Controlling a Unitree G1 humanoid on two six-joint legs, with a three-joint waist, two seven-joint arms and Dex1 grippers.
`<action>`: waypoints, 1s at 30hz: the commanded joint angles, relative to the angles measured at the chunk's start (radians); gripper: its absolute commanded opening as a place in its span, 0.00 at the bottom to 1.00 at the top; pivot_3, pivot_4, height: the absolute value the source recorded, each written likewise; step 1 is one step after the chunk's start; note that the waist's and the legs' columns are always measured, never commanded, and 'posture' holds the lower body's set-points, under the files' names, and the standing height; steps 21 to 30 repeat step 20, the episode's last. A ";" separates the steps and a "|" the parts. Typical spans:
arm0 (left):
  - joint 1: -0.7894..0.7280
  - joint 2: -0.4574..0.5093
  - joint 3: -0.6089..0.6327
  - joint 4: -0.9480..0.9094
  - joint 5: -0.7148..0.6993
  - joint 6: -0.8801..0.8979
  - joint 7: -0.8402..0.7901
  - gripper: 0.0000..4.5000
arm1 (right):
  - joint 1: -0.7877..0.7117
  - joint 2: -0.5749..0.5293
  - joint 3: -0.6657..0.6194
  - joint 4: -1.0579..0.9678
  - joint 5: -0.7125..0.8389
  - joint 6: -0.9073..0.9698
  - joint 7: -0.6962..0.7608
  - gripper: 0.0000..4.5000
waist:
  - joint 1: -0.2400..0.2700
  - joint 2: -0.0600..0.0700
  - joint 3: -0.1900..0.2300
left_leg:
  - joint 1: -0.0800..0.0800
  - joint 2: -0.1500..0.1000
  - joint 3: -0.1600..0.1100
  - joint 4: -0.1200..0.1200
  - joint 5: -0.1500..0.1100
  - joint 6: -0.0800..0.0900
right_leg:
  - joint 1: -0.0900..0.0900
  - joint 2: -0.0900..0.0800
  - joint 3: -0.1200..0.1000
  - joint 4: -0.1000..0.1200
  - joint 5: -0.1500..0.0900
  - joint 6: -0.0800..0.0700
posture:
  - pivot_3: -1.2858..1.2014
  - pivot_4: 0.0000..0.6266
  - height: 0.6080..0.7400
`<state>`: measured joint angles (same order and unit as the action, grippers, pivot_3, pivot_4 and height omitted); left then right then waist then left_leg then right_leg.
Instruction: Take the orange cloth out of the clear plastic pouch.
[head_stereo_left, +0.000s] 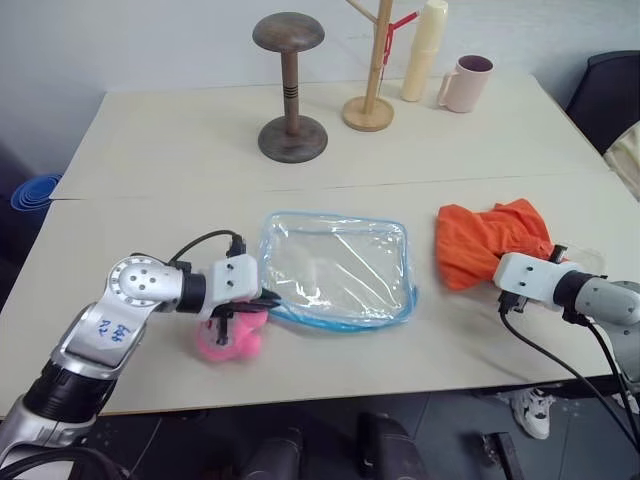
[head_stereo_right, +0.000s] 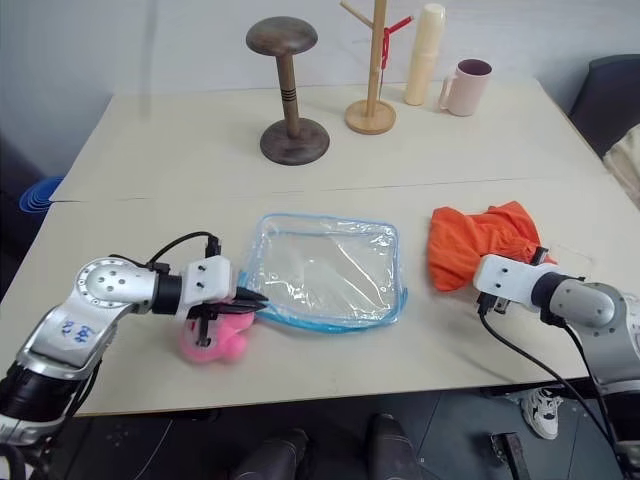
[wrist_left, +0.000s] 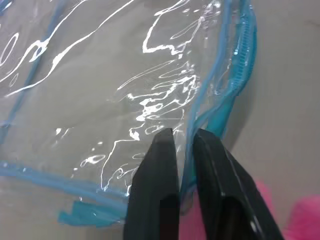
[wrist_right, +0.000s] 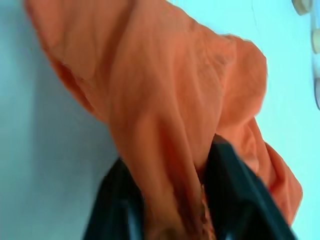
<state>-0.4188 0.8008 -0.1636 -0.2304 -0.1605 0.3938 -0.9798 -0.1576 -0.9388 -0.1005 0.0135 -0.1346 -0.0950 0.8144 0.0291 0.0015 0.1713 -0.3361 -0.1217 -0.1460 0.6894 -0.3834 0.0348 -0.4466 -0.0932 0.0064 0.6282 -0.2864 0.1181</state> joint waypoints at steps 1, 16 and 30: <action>-0.022 -0.026 0.053 -0.018 -0.029 0.067 0.045 0.41 | 0.047 -0.036 -0.075 -0.106 0.080 0.062 0.051 0.65 | -0.001 0.000 0.000 | 0.000 0.000 0.000 0.000 0.000 0.000 | 0.000 0.000 0.000 0.000 0.000 0.000 | 0.52 0.24 1.00; 0.059 0.266 0.512 0.203 -0.371 0.234 -0.278 0.99 | 0.302 -0.152 -0.735 -0.139 0.649 0.845 0.380 1.00 | -0.004 0.001 0.000 | 0.001 0.001 0.000 -0.004 0.000 0.000 | 0.000 0.000 0.000 -0.002 0.000 0.000 | 0.52 0.24 1.00; 0.071 0.356 0.523 0.371 -0.310 0.110 -0.335 0.99 | 0.382 -0.185 -0.836 -0.047 0.652 0.862 0.470 1.00 | -0.002 0.001 0.000 | 0.002 0.001 -0.001 -0.005 0.000 0.000 | 0.001 0.000 -0.001 -0.003 0.000 -0.001 | 0.52 0.24 1.00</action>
